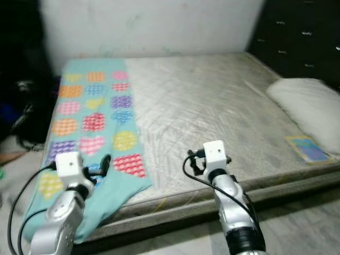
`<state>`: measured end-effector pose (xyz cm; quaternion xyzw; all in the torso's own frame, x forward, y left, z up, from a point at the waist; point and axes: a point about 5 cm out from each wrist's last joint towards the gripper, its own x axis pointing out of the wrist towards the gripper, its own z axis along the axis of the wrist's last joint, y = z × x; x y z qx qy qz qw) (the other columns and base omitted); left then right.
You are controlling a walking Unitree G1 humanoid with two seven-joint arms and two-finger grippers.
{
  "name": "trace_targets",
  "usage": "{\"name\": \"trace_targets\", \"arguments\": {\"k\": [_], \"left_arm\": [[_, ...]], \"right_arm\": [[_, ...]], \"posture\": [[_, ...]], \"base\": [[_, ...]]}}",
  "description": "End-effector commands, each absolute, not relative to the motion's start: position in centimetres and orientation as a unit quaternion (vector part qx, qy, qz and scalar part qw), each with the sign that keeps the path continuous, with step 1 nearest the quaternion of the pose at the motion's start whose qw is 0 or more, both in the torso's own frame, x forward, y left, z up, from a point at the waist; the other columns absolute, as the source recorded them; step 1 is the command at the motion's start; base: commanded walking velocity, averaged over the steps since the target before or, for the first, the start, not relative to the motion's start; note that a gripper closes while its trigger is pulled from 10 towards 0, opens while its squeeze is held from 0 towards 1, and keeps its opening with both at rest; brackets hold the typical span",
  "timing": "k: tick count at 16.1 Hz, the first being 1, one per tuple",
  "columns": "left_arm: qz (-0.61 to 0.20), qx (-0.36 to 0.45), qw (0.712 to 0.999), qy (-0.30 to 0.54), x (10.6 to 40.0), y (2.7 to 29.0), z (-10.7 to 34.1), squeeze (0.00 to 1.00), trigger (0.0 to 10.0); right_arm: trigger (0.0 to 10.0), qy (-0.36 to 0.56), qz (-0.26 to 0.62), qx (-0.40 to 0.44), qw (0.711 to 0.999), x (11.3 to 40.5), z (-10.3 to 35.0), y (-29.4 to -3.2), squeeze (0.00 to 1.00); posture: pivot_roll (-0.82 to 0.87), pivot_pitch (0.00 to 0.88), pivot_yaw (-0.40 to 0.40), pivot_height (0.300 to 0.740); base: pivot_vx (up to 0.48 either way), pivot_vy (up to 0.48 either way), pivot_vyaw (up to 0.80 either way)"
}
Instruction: Clean up the room
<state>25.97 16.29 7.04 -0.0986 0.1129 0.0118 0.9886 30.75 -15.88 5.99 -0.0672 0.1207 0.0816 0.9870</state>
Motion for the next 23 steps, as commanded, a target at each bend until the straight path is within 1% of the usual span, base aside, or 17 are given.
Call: {"name": "trace_targets", "arguments": {"k": [1, 4, 17, 20, 23], "left_arm": [[0.009, -0.096, 0.990, 0.105, 25.97, 16.58, 7.31, 0.00, 10.0], [-0.002, -0.099, 0.990, 0.097, 25.93, 16.42, 7.52, 0.00, 10.0], [-0.005, -0.097, 0.990, 0.101, 25.89, 16.32, 7.40, 0.00, 10.0], [0.010, -0.095, 0.989, 0.111, 25.99, 16.32, 7.12, 0.00, 10.0], [0.010, -0.096, 0.989, 0.111, 25.92, 16.30, 7.09, 0.00, 10.0]], "right_arm": [[10.0, 0.114, 0.093, -0.063, 0.987, 30.93, 6.29, -15.14, 0.00], [10.0, 0.113, 0.094, -0.065, 0.987, 30.90, 6.29, -15.13, 0.00], [10.0, 0.115, 0.098, -0.065, 0.986, 30.81, 6.07, -15.00, 0.00], [10.0, 0.110, 0.110, -0.077, 0.985, 30.81, 6.11, -14.83, 0.00], [10.0, 0.111, 0.111, -0.079, 0.984, 30.77, 6.02, -14.83, 0.00]], "posture": [[-0.08, 0.000, -0.028, 0.740], [-0.08, 0.000, -0.026, 0.740], [-0.08, 0.000, -0.026, 0.740], [-0.08, 0.000, -0.026, 0.740], [-0.07, 0.000, -0.030, 0.740]], "base": [[0.000, 0.000, 0.00], [0.181, 0.000, 0.00], [0.320, 0.000, 0.00], [0.000, 0.000, 0.00], [0.000, 0.000, 0.80]]}}
